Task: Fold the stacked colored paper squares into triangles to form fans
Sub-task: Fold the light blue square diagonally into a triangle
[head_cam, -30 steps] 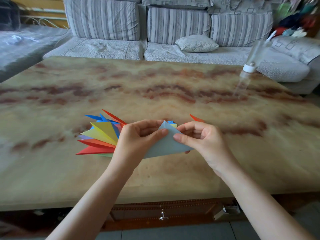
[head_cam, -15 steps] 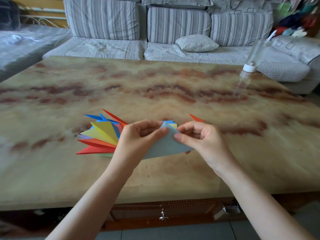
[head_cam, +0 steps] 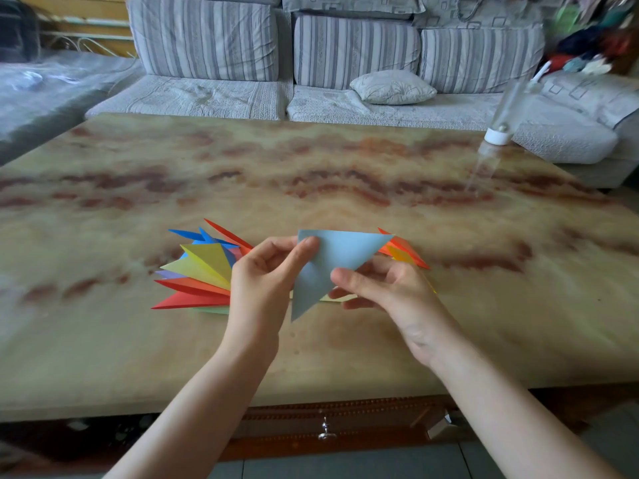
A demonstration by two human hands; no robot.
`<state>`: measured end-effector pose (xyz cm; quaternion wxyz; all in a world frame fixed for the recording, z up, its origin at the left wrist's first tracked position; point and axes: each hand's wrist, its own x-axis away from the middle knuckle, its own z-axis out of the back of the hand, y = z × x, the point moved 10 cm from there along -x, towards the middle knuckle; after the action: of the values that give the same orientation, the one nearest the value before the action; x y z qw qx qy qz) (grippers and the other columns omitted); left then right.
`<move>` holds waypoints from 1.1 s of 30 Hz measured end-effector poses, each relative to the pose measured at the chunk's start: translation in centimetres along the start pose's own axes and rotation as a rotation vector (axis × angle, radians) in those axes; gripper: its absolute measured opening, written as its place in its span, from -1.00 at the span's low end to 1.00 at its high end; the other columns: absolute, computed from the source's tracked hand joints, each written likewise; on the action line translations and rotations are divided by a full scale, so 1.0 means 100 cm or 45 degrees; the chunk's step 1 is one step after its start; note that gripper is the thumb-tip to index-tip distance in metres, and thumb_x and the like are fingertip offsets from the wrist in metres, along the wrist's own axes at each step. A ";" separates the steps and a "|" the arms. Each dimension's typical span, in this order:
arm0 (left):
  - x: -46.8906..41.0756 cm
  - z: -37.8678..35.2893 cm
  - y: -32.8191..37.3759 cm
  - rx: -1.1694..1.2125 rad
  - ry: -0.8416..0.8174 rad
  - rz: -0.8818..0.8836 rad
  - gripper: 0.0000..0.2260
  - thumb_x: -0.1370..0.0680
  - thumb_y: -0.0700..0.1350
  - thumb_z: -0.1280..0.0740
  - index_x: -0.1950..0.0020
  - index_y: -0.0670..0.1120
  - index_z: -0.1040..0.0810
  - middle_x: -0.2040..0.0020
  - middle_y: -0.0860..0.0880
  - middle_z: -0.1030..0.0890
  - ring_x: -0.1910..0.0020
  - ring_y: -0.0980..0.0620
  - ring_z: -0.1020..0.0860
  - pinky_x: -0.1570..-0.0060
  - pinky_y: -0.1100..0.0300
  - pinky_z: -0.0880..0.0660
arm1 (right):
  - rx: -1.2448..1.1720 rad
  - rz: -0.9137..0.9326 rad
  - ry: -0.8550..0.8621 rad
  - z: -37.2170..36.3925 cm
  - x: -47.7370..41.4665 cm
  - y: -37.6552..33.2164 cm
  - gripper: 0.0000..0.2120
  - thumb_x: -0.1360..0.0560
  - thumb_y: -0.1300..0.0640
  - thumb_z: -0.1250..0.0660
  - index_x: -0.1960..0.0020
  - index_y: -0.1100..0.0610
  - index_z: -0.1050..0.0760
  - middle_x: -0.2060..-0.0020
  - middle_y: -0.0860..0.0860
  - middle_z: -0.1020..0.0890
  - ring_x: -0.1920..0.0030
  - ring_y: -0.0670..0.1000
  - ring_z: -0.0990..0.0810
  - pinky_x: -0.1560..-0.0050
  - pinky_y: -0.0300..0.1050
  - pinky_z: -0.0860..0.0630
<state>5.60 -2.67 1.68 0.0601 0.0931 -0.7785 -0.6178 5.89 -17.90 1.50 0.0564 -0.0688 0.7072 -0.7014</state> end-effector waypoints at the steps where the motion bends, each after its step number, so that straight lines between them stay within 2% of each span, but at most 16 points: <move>1: 0.002 -0.003 -0.004 0.027 -0.017 0.027 -0.91 -0.45 -0.09 -0.42 0.20 -0.09 -0.61 0.29 0.02 -0.62 0.26 0.07 -0.51 0.15 0.15 -0.41 | -0.007 0.003 -0.004 -0.003 0.000 0.002 -0.78 -0.28 0.08 -0.48 0.10 0.12 -0.65 0.17 0.04 -0.71 0.13 0.01 -0.67 0.08 -0.08 -0.57; 3: 0.004 -0.007 -0.011 0.079 -0.043 0.078 -0.88 -0.46 -0.08 -0.40 0.16 -0.14 -0.59 0.24 -0.04 -0.61 0.22 0.03 -0.52 0.13 0.14 -0.44 | -0.050 0.011 0.047 -0.003 -0.002 0.005 -0.85 -0.34 0.19 -0.48 0.09 0.16 -0.67 0.12 0.08 -0.71 0.09 0.00 -0.66 0.04 -0.09 -0.57; 5: 0.004 -0.010 -0.014 0.159 -0.076 0.121 -0.86 -0.46 -0.09 -0.39 0.13 -0.16 -0.56 0.15 -0.10 -0.61 0.16 0.00 -0.54 0.15 0.19 -0.50 | -0.124 -0.018 0.108 0.002 -0.004 0.007 -0.82 -0.32 0.18 -0.48 0.10 0.21 -0.67 0.13 0.13 -0.71 0.13 0.03 -0.66 0.04 -0.10 -0.59; 7: 0.004 -0.013 -0.013 0.239 -0.110 0.145 -0.90 -0.48 -0.12 -0.37 0.13 -0.15 -0.53 0.10 -0.13 -0.62 0.14 0.01 -0.58 0.18 0.29 -0.56 | -0.225 -0.052 0.149 0.007 -0.004 0.007 -0.75 -0.26 0.11 -0.46 0.12 0.21 -0.67 0.17 0.16 -0.71 0.21 0.05 -0.66 0.13 -0.13 -0.59; 10: 0.003 -0.013 -0.014 0.270 -0.118 0.161 -0.94 -0.51 -0.17 -0.34 0.14 -0.13 -0.51 0.09 -0.12 -0.64 0.15 0.03 -0.60 0.21 0.30 -0.56 | -0.276 -0.056 0.189 0.010 -0.004 0.005 -0.78 -0.32 0.14 -0.44 0.10 0.25 -0.65 0.20 0.17 -0.70 0.28 0.05 -0.66 0.28 -0.20 -0.57; 13: 0.000 -0.012 -0.017 0.194 -0.135 0.189 -0.93 -0.52 -0.16 -0.34 0.11 -0.15 -0.52 0.11 -0.10 -0.65 0.15 0.02 -0.62 0.20 0.28 -0.57 | -0.188 -0.053 0.213 0.012 -0.004 0.006 -0.85 -0.41 0.22 -0.43 0.10 0.30 -0.64 0.20 0.18 -0.70 0.26 0.06 -0.66 0.25 -0.16 -0.60; 15: -0.003 -0.012 -0.015 0.089 -0.189 0.206 -0.94 -0.51 -0.17 -0.35 0.09 -0.15 -0.53 0.15 -0.08 -0.66 0.19 0.03 -0.63 0.21 0.25 -0.58 | -0.053 -0.020 0.238 0.017 -0.004 0.002 -0.92 -0.41 0.23 -0.44 0.17 0.27 -0.64 0.25 0.14 -0.70 0.29 0.05 -0.65 0.21 -0.16 -0.62; 18: -0.006 -0.013 -0.005 -0.179 -0.243 0.092 -0.92 -0.42 -0.20 -0.46 0.13 -0.14 -0.59 0.24 -0.03 -0.69 0.26 0.08 -0.65 0.24 0.24 -0.59 | 0.120 0.016 0.193 0.015 -0.003 -0.004 -0.91 -0.40 0.21 -0.47 0.28 0.19 -0.64 0.33 0.07 -0.70 0.32 -0.02 -0.65 0.23 -0.24 -0.57; 20: -0.005 -0.013 0.000 -0.341 -0.243 -0.003 -0.93 -0.38 -0.15 -0.50 0.21 -0.07 -0.63 0.28 -0.01 -0.69 0.29 0.11 -0.62 0.24 0.23 -0.55 | 0.192 0.021 0.141 0.011 -0.002 -0.004 -0.90 -0.39 0.17 -0.47 0.29 0.15 -0.64 0.33 0.04 -0.71 0.30 -0.04 -0.66 0.20 -0.23 -0.57; 23: -0.003 -0.012 0.000 -0.299 -0.204 -0.047 -0.94 -0.39 -0.12 -0.49 0.25 -0.05 -0.64 0.27 -0.06 -0.67 0.25 0.05 -0.57 0.17 0.13 -0.48 | 0.126 0.001 0.130 0.011 -0.001 -0.002 -0.96 -0.40 0.18 -0.46 0.22 0.14 -0.66 0.30 0.04 -0.72 0.29 -0.05 -0.67 0.21 -0.23 -0.58; 25: -0.003 -0.012 0.000 -0.259 -0.190 -0.044 -0.95 -0.40 -0.13 -0.47 0.24 -0.06 -0.63 0.28 -0.04 -0.65 0.25 0.06 -0.56 0.16 0.13 -0.46 | 0.080 -0.027 0.140 0.012 -0.002 0.000 -0.97 -0.41 0.20 -0.45 0.19 0.14 -0.67 0.30 0.04 -0.72 0.29 -0.03 -0.67 0.22 -0.24 -0.58; 29: -0.004 -0.013 -0.008 -0.299 -0.240 0.047 -0.90 -0.43 -0.11 -0.46 0.14 -0.13 -0.64 0.21 -0.13 -0.67 0.21 0.06 -0.58 0.12 0.11 -0.48 | 0.143 -0.015 0.107 0.011 -0.003 0.001 -0.93 -0.44 0.22 -0.43 0.21 0.13 -0.66 0.32 0.01 -0.71 0.30 -0.06 -0.67 0.23 -0.25 -0.56; 33: -0.003 -0.017 -0.014 -0.398 -0.342 0.131 -0.87 -0.40 -0.06 -0.48 0.15 -0.10 -0.67 0.21 -0.09 -0.69 0.25 0.12 -0.61 0.22 0.29 -0.47 | 0.232 0.000 0.011 0.004 -0.002 0.002 -0.94 -0.44 0.17 -0.43 0.18 0.11 -0.68 0.26 0.01 -0.72 0.23 -0.06 -0.68 0.15 -0.22 -0.57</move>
<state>6.35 -4.52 0.75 0.0009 -0.0403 -0.6778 -0.7341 6.13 -18.29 1.29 0.0592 -0.0605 0.6407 -0.7631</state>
